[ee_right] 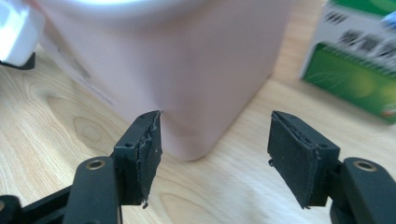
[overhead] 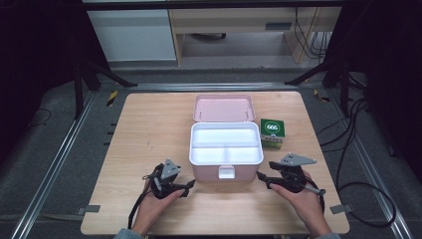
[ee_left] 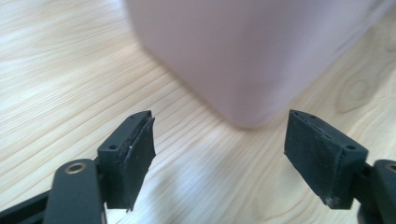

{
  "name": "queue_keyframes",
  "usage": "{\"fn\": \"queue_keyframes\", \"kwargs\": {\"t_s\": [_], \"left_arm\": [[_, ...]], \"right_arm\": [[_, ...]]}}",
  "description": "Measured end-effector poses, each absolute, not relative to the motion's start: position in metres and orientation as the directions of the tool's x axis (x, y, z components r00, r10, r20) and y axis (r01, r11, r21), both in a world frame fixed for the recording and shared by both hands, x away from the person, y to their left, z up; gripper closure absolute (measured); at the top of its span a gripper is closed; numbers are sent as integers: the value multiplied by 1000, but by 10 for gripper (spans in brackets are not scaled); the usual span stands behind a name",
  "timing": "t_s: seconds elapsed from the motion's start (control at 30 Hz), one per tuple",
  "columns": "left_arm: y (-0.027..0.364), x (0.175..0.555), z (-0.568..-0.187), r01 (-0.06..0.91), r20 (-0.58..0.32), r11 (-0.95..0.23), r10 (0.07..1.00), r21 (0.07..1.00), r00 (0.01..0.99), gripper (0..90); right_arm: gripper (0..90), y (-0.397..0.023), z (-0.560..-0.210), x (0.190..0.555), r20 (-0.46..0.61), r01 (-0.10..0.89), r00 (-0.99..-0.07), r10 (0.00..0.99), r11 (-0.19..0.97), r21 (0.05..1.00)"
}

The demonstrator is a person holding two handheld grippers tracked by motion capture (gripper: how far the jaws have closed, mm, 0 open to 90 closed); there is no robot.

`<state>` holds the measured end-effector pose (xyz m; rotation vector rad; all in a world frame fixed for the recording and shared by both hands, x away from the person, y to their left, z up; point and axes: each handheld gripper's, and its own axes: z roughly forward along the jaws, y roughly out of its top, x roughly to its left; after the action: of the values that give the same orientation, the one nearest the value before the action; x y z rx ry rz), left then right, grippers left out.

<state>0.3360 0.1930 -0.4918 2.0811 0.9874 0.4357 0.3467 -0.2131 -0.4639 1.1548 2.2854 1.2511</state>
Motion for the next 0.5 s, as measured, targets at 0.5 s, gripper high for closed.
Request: {"fn": "queue_keyframes", "kwargs": {"t_s": [0.5], "left_arm": [[245, 352, -506, 628, -21, -344, 867, 698, 498, 103]], "right_arm": [[376, -238, -361, 394, 77, 444, -732, 677, 388, 808]]}}
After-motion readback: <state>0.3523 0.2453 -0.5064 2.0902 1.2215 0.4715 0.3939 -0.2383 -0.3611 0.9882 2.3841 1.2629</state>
